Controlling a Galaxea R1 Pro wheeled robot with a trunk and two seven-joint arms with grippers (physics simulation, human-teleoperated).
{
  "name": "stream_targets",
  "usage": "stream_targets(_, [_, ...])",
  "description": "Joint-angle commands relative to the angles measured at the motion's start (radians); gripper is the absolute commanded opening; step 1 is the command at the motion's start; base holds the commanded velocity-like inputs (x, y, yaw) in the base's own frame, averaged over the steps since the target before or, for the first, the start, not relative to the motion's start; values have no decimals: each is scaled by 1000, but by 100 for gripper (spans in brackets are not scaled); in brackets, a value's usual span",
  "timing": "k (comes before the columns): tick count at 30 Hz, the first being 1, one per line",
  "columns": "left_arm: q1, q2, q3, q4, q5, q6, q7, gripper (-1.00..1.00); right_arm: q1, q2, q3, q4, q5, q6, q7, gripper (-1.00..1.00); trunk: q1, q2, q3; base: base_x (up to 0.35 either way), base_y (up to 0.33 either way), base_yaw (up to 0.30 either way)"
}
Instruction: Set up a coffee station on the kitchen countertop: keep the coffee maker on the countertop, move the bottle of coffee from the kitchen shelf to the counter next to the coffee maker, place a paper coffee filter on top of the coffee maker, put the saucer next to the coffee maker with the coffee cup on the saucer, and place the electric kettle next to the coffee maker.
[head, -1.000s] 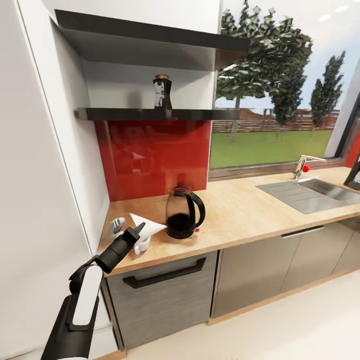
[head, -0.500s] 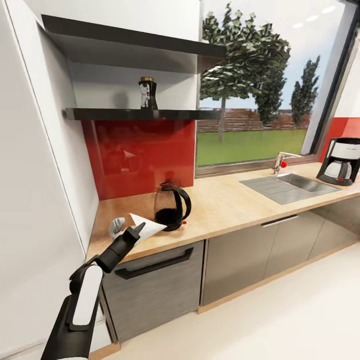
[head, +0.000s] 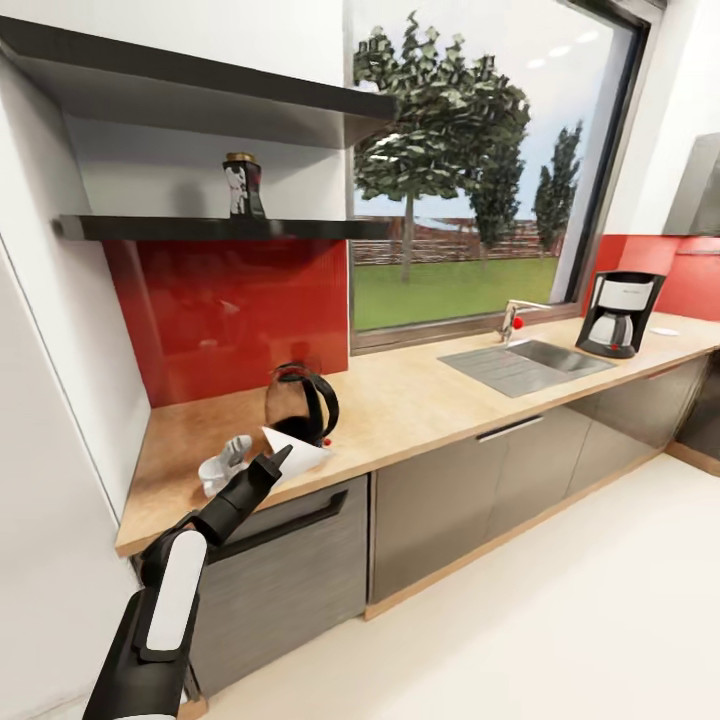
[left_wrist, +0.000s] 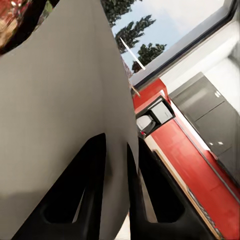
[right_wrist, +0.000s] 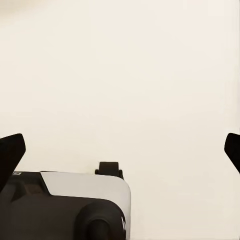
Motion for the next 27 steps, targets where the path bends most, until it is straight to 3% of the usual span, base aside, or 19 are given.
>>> stream_targets(1, [-1, -1, 3, -1, 2, 7, -1, -100, -1, 0, 0, 1, 3, -3, 0, 100, 0, -1, -1, -2, -3, -283])
stream_targets(14, [-1, -1, 1, -1, 2, 7, -1, -100, -1, 0, 0, 1, 3, -3, 0, 100, 0, -1, -1, 0, -1, -139])
stream_targets(27, [-1, -1, 0, -1, 2, 7, -1, -100, -1, 0, 0, 1, 3, -3, 0, 100, 0, -1, -1, 0, 0, -268])
